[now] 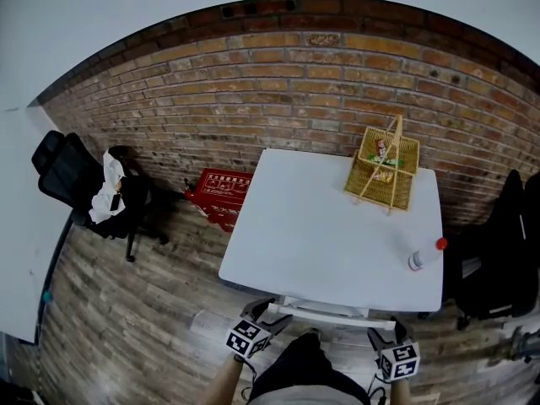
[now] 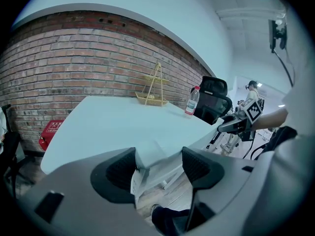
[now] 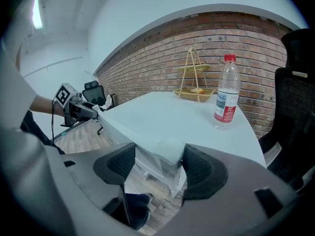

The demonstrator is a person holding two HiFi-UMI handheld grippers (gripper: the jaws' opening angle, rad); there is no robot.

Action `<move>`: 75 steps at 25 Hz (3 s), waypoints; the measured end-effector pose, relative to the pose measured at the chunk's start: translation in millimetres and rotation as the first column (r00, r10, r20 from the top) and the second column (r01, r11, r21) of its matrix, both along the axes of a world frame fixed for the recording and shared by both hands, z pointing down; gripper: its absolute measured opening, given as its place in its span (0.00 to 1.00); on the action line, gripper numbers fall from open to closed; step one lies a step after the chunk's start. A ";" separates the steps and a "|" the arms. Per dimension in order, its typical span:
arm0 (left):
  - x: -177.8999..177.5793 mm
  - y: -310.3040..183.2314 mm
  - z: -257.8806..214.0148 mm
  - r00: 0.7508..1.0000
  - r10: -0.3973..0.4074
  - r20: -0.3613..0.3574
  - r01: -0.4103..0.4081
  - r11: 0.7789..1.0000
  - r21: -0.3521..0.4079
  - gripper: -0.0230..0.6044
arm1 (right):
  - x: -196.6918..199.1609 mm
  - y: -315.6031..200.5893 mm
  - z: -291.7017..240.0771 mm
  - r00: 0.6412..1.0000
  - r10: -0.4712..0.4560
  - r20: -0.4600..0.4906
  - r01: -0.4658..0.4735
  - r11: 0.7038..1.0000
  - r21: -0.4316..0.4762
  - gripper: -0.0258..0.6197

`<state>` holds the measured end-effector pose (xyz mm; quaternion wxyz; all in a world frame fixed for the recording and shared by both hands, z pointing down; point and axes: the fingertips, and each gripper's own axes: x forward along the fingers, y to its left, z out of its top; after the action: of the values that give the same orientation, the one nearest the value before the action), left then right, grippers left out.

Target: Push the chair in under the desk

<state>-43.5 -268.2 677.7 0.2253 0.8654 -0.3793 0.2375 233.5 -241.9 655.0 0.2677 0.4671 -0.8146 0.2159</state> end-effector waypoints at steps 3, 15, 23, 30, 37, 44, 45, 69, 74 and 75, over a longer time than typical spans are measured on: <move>0.5 -3.7 -1.7 1.000 0.001 -0.006 -0.001 1.000 0.006 0.52 | -0.6 -2.6 -2.8 1.000 -0.003 -0.011 0.003 1.000 -0.004 0.51; 1.8 -5.2 -3.1 1.000 0.011 -0.021 -0.010 1.000 0.004 0.52 | 1.5 -2.6 2.8 1.000 -0.004 0.003 0.004 1.000 0.014 0.51; 1.9 -1.1 -8.0 1.000 -0.006 -0.005 0.006 1.000 0.010 0.52 | 2.6 1.2 -7.3 0.999 0.014 -0.044 -0.012 0.999 0.031 0.51; -20.7 -19.5 -45.8 0.974 -0.183 -0.136 0.192 0.980 0.060 0.51 | 16.4 4.1 -13.7 0.996 0.071 -0.044 -0.068 0.995 0.075 0.51; 18.2 -35.1 -111.2 0.985 -0.075 -0.158 0.107 0.972 0.209 0.51 | 18.9 -13.7 -89.6 0.995 0.095 0.003 -0.091 0.945 0.313 0.49; 69.8 -38.9 -171.4 0.981 0.001 -0.192 0.074 0.920 0.384 0.13 | -13.8 -50.7 -143.4 0.992 0.090 0.092 -0.124 0.864 0.487 0.15; 73.8 -39.1 -175.2 0.979 0.001 -0.204 0.081 0.917 0.390 0.11 | -19.5 -53.8 -150.1 0.991 0.087 0.105 -0.129 0.854 0.505 0.13; 86.7 -51.4 -171.9 0.956 -0.105 -0.275 0.198 0.921 0.336 0.06 | -71.4 -69.2 -155.7 0.978 0.075 0.195 -0.164 0.855 0.493 0.06; 84.6 -52.9 -169.4 0.956 -0.115 -0.271 0.204 0.922 0.329 0.06 | -74.3 -70.2 -152.2 0.980 0.077 0.185 -0.158 0.861 0.483 0.06; 84.1 -53.2 -168.5 0.956 -0.118 -0.270 0.206 0.922 0.327 0.06 | -74.7 -70.5 -151.2 0.980 0.076 0.183 -0.157 0.863 0.481 0.06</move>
<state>40.6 -321.4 509.2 0.1309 0.8797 -0.4556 0.0378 158.8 -312.4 503.9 0.0608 0.5498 -0.8314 0.0533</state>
